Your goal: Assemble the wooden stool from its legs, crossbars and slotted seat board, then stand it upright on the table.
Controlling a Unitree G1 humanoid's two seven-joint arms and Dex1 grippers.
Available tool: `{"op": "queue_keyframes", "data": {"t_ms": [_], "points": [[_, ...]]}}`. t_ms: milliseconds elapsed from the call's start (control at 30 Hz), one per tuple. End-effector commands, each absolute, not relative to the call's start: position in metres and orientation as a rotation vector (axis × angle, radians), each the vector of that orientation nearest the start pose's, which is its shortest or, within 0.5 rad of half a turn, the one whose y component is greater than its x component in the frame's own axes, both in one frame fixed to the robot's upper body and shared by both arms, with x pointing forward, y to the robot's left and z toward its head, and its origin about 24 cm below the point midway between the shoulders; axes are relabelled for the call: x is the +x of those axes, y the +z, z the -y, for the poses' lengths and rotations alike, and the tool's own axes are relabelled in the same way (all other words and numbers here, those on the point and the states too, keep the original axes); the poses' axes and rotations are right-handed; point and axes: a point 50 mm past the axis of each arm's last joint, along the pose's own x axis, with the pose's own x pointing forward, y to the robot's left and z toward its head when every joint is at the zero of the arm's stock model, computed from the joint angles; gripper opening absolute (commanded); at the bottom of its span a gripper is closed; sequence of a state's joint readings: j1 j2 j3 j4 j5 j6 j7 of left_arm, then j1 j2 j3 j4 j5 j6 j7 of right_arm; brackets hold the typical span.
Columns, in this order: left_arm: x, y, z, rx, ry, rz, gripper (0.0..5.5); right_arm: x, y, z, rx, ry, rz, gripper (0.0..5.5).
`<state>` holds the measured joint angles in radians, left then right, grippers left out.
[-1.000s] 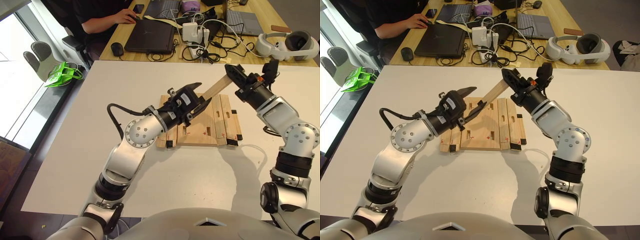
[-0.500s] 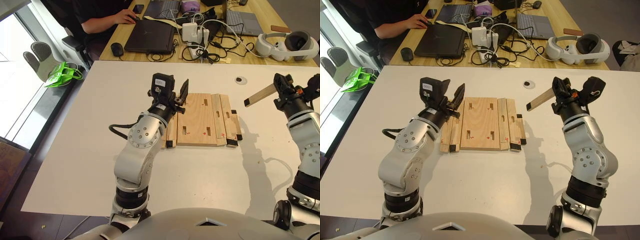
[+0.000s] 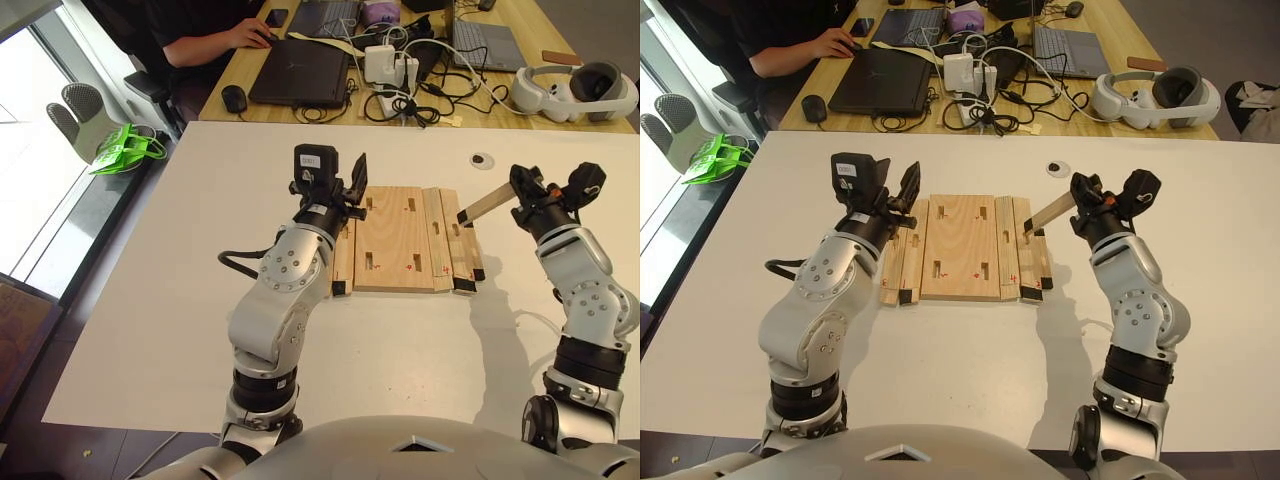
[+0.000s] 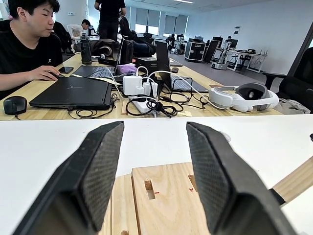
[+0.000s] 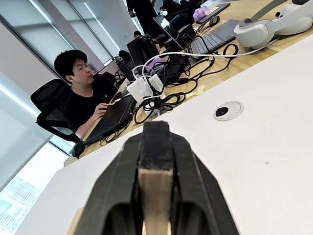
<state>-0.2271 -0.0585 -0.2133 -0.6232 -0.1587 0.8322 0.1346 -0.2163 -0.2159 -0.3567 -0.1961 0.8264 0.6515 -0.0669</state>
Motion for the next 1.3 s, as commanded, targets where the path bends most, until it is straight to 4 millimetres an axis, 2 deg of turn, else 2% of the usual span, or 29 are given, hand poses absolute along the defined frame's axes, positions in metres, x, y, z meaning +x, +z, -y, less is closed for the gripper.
{"op": "queue_keyframes", "data": {"t_ms": [33, 367, 600, 667, 767, 867, 967, 1067, 1167, 1300], "points": [[0.247, 0.164, -0.061, -0.215, -0.279, 0.005, 2.35, 0.284, 0.106, 0.211, 0.566, 0.007, -0.124, 0.38], [0.251, 0.166, -0.064, -0.219, -0.227, 0.038, 2.35, 0.318, 0.098, 0.203, 0.45, 0.152, -0.113, 0.38], [0.261, 0.169, -0.071, -0.247, -0.133, 0.099, 2.35, 0.346, 0.113, 0.174, 0.346, 0.277, -0.058, 0.38], [0.267, 0.172, -0.072, -0.236, -0.136, 0.115, 2.35, 0.349, 0.113, 0.176, 0.3, 0.248, -0.049, 0.38], [0.274, 0.177, -0.082, -0.212, -0.129, 0.143, 2.35, 0.341, 0.113, 0.192, 0.236, 0.166, -0.029, 0.38], [0.277, 0.178, -0.098, -0.213, -0.073, 0.154, 2.35, 0.339, 0.125, 0.203, 0.21, 0.145, 0.009, 0.38], [0.28, 0.18, -0.111, -0.207, -0.028, 0.174, 2.35, 0.345, 0.14, 0.201, 0.192, 0.188, 0.044, 0.38], [0.292, 0.194, -0.114, -0.195, -0.033, 0.221, 2.35, 0.342, 0.147, 0.203, 0.165, 0.224, 0.075, 0.38], [0.303, 0.208, -0.109, -0.191, -0.071, 0.257, 2.35, 0.329, 0.141, 0.213, 0.159, 0.197, 0.081, 0.38], [0.311, 0.217, -0.097, -0.189, -0.137, 0.262, 2.35, 0.304, 0.121, 0.234, 0.15, 0.096, 0.073, 0.38]]}}
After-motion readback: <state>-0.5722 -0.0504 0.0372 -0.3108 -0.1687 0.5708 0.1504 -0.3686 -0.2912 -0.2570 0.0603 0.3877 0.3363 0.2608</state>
